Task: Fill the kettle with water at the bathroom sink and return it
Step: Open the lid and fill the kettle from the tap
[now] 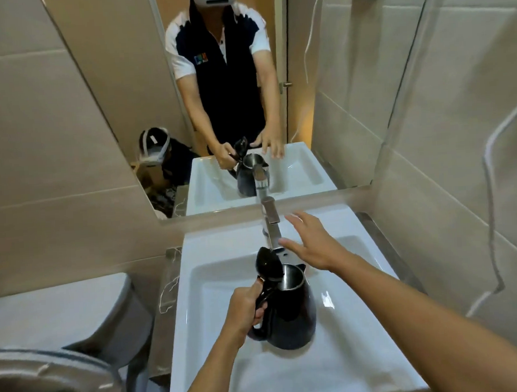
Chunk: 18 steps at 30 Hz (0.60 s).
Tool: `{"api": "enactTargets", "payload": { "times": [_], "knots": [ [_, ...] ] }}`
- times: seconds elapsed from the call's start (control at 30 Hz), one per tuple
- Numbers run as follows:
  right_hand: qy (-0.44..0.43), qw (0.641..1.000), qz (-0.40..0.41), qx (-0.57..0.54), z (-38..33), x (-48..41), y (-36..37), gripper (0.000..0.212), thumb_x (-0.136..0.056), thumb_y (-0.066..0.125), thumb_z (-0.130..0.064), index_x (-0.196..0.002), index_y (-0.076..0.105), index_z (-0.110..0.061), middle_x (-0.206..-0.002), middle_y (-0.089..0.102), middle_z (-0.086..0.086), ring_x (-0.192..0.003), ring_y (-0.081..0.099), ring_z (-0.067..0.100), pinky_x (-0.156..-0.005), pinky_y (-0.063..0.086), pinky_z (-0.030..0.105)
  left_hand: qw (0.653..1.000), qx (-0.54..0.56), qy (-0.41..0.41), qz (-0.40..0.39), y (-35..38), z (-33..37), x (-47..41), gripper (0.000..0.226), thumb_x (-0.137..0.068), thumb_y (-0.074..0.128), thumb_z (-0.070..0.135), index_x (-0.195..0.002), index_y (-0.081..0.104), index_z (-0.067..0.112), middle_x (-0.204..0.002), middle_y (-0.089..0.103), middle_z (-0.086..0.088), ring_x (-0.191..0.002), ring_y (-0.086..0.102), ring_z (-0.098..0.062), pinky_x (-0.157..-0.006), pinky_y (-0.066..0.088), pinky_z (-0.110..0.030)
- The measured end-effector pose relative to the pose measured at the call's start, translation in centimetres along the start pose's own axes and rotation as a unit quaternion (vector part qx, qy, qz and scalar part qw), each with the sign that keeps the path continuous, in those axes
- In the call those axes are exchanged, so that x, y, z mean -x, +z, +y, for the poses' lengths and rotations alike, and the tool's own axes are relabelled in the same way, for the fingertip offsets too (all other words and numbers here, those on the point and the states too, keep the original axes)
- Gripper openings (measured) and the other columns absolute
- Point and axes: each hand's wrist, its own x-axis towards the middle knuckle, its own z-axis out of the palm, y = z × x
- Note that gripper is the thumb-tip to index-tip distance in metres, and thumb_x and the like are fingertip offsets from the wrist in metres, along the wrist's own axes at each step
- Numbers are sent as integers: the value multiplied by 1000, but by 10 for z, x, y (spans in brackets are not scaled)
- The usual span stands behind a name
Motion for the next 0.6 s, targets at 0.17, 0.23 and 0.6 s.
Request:
{"api": "enactTargets", "payload": {
  "times": [0.17, 0.23, 0.6],
  "knots": [
    [-81, 993, -26, 80, 0, -61, 15, 79, -101, 55, -50, -164, 22, -15, -174, 10, 9, -163, 6, 30, -131, 17, 47, 1000, 18, -14, 20, -1, -8, -33, 55, -97, 53, 47, -57, 50, 8, -55, 43, -12, -40, 30, -16, -42, 24, -23],
    [-100, 989, -33, 108, 2, -77, 24, 80, -101, 57, -46, -163, 22, -10, -175, 6, 11, -163, 2, 31, -132, 13, 45, 999, 24, -15, 24, -1, -10, -38, 56, -97, 52, 47, -57, 49, 8, -54, 42, -11, -40, 29, -16, -42, 23, -24],
    [-105, 981, -98, 128, -1, -123, 4, 73, -100, 59, -44, -156, 36, -4, -166, 31, 11, -153, 31, 31, -120, 35, 44, 999, 22, -21, 37, 0, 9, -56, 50, -100, 52, 34, -58, 48, 7, -47, 44, -4, -38, 31, -13, -40, 25, -22]
  ]
}}
